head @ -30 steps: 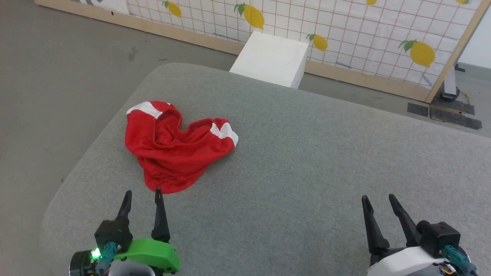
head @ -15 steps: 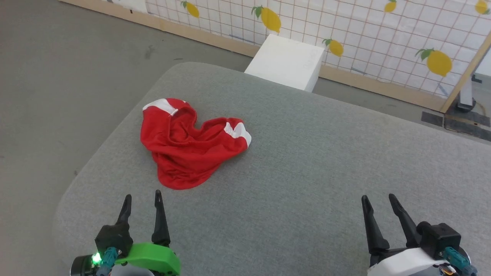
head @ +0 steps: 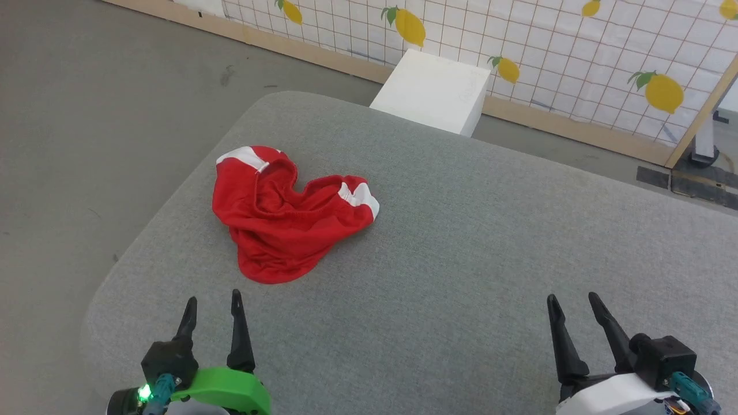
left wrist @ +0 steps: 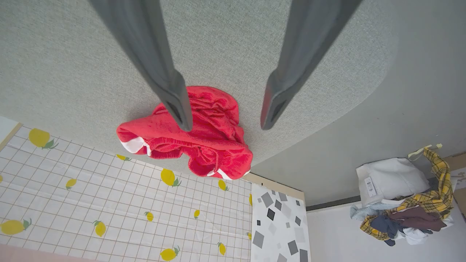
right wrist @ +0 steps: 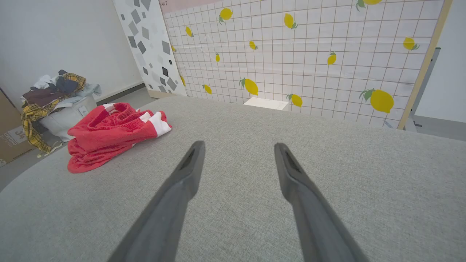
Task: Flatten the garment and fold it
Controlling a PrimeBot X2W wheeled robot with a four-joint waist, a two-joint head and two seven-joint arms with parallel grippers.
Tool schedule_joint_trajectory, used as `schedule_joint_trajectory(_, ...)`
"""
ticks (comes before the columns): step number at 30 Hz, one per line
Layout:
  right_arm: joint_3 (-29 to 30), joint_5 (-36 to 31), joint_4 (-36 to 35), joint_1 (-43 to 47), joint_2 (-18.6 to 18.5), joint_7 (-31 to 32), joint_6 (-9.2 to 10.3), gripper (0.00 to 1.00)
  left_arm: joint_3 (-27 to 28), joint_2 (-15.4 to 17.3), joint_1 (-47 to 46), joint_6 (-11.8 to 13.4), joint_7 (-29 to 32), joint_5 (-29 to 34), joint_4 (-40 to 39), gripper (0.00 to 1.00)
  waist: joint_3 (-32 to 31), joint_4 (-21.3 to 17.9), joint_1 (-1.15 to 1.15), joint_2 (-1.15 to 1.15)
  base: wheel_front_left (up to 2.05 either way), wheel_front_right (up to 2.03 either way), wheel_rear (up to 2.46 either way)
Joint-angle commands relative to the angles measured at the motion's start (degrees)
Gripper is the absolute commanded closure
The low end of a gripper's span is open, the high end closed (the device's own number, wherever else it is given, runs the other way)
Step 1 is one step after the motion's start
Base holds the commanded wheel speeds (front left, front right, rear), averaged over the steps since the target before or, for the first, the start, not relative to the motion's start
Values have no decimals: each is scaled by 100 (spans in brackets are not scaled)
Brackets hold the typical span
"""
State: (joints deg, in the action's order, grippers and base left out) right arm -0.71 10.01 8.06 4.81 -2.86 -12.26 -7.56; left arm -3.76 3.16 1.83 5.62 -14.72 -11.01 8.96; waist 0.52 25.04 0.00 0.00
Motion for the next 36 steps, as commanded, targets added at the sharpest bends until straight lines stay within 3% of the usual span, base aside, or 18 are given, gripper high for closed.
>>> schedule_joint_trajectory(1,6,-40,-41,34,-1,18,8,0,10,-28,29,-2,-27,-103,52,0,11,-6,0,0,0,0,0)
schedule_joint_trajectory(7,-4,-87,-145,-29,-1,104,8,0,61,244,-856,-395,642,-436,397,0,174,-71,0,0,0,0,0)
schedule_joint_trajectory(14,-6,-345,-472,-289,-1,393,8,0,262,599,-2752,-852,2690,-1304,1494,0,755,-528,0,0,0,0,0)
schedule_joint_trajectory(22,98,-512,-814,-463,-1,631,8,0,190,1008,-3906,-662,4216,-1366,2880,0,1525,-1243,0,0,0,0,0)
schedule_joint_trajectory(30,251,-527,-935,-499,-1,649,8,0,-83,995,-3814,-587,4550,-1214,3647,0,1781,-1458,0,0,0,0,0)
schedule_joint_trajectory(33,206,-498,-928,-546,-1,647,8,0,-216,996,-3729,-724,4515,-1160,3793,0,1775,-1436,0,0,0,0,0)
schedule_joint_trajectory(35,189,-459,-907,-572,-1,623,8,0,-278,1000,-3704,-840,4374,-1144,3821,100,1727,-1382,0,0,0,0,0)
schedule_joint_trajectory(36,175,-442,-882,-579,-1,612,8,0,-287,1004,-3698,-883,4276,-1152,3829,100,1688,-1349,0,0,0,0,0)
